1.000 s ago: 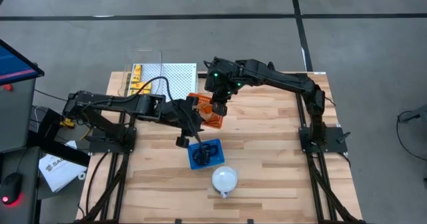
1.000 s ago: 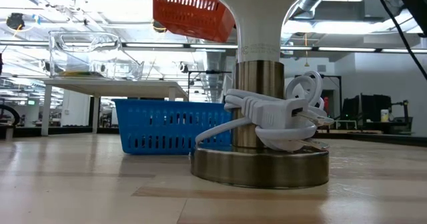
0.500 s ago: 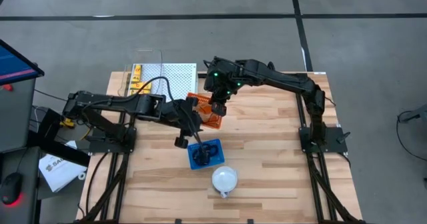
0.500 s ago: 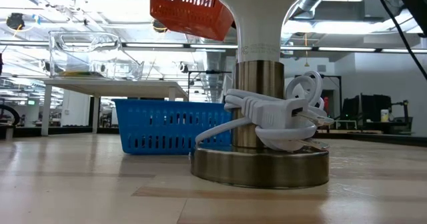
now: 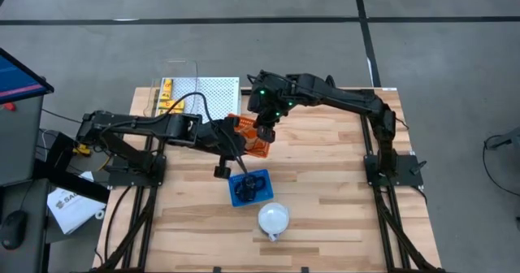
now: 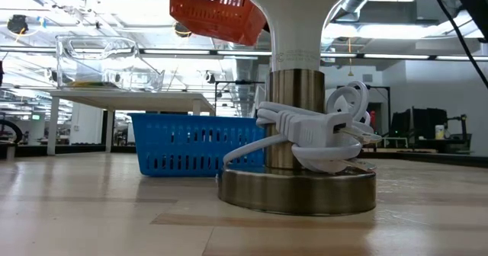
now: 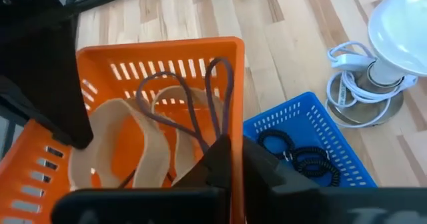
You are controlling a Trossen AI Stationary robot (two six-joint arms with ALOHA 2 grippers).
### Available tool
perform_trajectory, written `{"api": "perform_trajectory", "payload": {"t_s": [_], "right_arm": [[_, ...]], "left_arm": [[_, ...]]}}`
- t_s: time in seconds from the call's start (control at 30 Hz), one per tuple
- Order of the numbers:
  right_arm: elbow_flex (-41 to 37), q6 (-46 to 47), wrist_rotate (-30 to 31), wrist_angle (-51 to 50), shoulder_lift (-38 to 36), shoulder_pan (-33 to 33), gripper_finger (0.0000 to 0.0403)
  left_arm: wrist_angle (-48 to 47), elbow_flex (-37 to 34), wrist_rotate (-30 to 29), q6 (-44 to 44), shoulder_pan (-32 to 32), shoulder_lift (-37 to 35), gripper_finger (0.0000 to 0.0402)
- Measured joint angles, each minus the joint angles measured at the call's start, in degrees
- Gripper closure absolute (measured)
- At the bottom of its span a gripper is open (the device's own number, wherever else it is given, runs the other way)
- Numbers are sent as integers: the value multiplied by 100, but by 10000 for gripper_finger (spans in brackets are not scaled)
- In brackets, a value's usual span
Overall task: Pick & Place Office Desk Supplies
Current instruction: Put the orange basket filled with rubber bands on the shelf
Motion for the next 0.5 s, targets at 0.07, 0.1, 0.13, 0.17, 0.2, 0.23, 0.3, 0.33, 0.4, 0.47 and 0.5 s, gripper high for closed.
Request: {"api": "perform_trajectory", "payload": {"t_s": [0.07, 0.1, 0.13, 0.17, 0.2, 0.23, 0.3, 0.33, 0.4, 0.47, 0.5], "right_arm": [[-6, -32, -94, 102, -8, 29, 393], [-7, 9, -130, 196, -16, 39, 384], [-7, 32, -152, 264, -34, 51, 373], [-7, 46, -147, 296, -54, 59, 360], [-7, 51, -142, 346, -71, 63, 346], [-7, 74, -135, 389, -93, 65, 333], [-7, 124, -145, 407, -117, 49, 306], [-5, 124, -160, 446, -123, 40, 293], [-5, 135, -173, 436, -162, 33, 268], [-5, 135, -175, 416, -239, 1, 246], [5, 142, -175, 438, -270, -14, 238]], "left_arm": [[-6, 0, 17, -26, -5, 0, 398], [13, 0, 39, -77, -15, 0, 398], [6, 0, 37, -112, -24, 0, 398], [-4, 0, 32, -123, -24, 0, 398], [0, 0, 18, -125, -22, 0, 399], [-6, 0, -1, -133, -17, 0, 399], [-34, 0, -17, -154, -17, 0, 399], [-76, 0, -27, -156, -15, 0, 399], [-191, 0, -41, -159, -11, 0, 400], [-276, 0, -74, -159, -5, 0, 400], [-324, 0, -95, -161, 10, 0, 400]]}}
